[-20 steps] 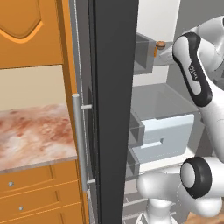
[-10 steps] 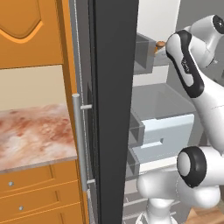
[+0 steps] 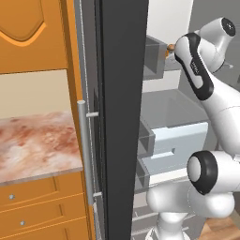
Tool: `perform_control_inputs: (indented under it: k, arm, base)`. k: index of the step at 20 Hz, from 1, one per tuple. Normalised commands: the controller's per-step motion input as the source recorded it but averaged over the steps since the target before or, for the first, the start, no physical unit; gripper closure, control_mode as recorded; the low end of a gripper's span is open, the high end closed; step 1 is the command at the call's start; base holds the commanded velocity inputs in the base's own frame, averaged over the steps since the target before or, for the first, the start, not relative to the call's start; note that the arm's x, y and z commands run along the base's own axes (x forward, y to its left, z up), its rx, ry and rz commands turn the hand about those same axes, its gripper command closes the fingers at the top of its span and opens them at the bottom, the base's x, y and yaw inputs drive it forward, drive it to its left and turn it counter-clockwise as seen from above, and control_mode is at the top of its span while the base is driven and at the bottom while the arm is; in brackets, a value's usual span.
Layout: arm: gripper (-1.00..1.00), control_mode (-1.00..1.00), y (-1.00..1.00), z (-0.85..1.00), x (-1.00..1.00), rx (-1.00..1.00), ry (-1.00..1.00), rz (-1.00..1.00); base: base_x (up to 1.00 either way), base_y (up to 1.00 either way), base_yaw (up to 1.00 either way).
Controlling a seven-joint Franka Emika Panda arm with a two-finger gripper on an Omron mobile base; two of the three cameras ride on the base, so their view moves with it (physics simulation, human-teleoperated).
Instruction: Pick the cheese from the fridge and the cheese grater from the cabinet and place them next to the salad bowl.
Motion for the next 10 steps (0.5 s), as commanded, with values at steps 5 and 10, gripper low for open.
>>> perform_control_inputs:
  k: [5, 10]
  arm:
    - [-1.00, -1.00, 0.00, -0.24, 0.15, 0.00, 0.00, 0.00]
    - [-1.00, -1.00, 0.01, -0.02, 0.10, 0.00, 0.00, 0.00]
  base:
    - [0.00, 0.00, 0.00]
    - [0.00, 0.00, 0.00]
